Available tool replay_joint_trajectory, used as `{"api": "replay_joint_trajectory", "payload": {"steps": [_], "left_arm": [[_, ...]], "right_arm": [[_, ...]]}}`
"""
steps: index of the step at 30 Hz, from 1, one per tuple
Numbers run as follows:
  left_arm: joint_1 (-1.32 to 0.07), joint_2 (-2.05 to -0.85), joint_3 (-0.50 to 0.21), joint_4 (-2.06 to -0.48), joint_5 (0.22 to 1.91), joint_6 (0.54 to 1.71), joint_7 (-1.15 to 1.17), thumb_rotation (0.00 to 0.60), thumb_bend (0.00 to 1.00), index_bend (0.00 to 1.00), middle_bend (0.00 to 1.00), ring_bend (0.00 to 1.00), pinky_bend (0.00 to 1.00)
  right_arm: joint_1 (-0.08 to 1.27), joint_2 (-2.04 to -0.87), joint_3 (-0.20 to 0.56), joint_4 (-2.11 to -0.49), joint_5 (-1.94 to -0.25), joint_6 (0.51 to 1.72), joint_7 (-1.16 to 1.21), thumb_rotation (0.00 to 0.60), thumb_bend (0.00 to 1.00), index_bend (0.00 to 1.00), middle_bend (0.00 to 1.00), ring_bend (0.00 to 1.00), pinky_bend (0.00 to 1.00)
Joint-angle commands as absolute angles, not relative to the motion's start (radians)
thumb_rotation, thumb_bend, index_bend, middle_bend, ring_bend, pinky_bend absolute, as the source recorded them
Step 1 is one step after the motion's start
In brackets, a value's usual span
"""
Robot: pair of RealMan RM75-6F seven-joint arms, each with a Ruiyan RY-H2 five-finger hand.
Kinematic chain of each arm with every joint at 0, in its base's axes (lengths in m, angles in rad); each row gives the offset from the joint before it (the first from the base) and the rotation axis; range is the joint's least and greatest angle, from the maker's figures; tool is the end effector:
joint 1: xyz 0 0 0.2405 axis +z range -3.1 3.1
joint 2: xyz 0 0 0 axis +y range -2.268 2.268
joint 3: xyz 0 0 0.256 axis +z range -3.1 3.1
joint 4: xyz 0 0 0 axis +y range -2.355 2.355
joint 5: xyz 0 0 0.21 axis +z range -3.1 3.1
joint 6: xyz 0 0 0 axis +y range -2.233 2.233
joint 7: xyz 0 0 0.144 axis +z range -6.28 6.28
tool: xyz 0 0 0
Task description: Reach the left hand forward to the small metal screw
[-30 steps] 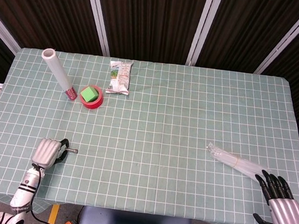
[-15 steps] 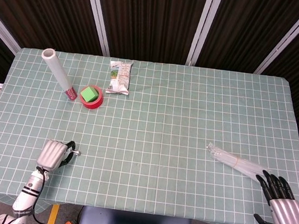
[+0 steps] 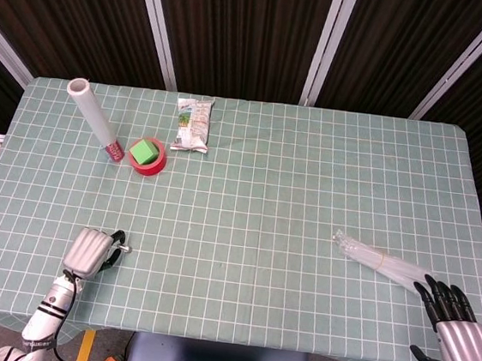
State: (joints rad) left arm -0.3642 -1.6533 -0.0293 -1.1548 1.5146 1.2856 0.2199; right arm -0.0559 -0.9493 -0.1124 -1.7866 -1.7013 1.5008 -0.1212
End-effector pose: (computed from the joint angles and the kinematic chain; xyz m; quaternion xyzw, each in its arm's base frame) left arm -0.2707 0.2579 -0.0106 -0.7199 -0.3029 -0.3592 0.5108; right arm -0.2925 -0.1017 0.1681 0.6662 -0.3986 0.3083 0.5497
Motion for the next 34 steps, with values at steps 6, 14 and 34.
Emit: {"api": "replay_joint_trajectory", "payload": {"steps": [6,14,34], "left_arm": [[-0.362,-1.649,-0.025,-1.17,1.523,1.297,0.225,0.6,0.44,0.27,1.0,1.0,1.0],[-0.31,-1.585,0.008,-1.244,1.616,1.46,0.166,0.6,0.44,0.17,0.87,0.89,0.95],[-0.02,-1.245,0.214,-1.442,1.804,1.814,-0.033,0.6,0.39,0.0,0.0,0.0,0.0]], "right_arm": [[-0.057,-0.946,-0.113,-1.792,-1.696,1.499,-0.124,0.6,0.25,0.0,0.0,0.0,0.0],[-0.058,-0.943,-0.111,-1.791,-1.696,1.503,-0.122,0.6,0.25,0.0,0.0,0.0,0.0],[-0.056,-0.943,-0.114,-1.796,-1.709,1.501,-0.128,0.6,0.25,0.0,0.0,0.0,0.0]]}}
